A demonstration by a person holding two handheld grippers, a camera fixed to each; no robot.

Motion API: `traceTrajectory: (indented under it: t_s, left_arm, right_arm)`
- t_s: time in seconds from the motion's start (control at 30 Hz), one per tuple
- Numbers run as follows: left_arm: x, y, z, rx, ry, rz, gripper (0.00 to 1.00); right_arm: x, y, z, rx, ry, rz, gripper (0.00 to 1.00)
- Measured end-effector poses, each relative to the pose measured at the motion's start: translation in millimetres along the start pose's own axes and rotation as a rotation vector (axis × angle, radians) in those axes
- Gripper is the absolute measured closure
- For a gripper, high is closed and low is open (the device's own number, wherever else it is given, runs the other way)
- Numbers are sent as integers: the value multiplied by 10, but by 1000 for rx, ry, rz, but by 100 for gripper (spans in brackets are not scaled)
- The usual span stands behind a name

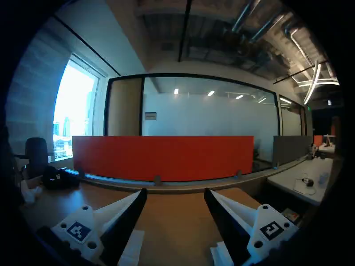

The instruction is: Fold towel

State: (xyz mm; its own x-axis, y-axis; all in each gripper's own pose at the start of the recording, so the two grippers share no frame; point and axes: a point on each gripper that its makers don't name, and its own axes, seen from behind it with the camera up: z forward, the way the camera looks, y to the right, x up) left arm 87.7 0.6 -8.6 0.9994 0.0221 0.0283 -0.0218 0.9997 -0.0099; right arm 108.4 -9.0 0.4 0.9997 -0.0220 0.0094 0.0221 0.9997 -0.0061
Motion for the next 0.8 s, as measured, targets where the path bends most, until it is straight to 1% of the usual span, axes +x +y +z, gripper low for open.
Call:
traceTrajectory:
  t_s: [0.1, 0.2, 0.37, 0.47, 0.6, 0.8]
  left_arm:
    - [140, 12, -32, -6, -2, 1, 2]
    - [228, 24, -39, -14, -3, -3, 2]
    - [295, 15, -23, -18, -18, -3, 2]
    - [312, 38, -14, -35, -31, 7, 2]
    - [287, 88, 0, -71, -61, 47, 2]
    - [226, 210, 7, -142, -104, 122, 2]
  right_arm:
    - [133, -25, 0, 3, -3, -2, 0]
    - [229, -49, 10, 7, -5, -4, 1]
    - [302, -67, 30, 11, -15, -15, 1]
    - [322, -82, 40, 21, -25, -30, 0]
    - [337, -142, 54, 54, -45, -54, 1]
    - [303, -307, 73, 140, -86, -117, 0]
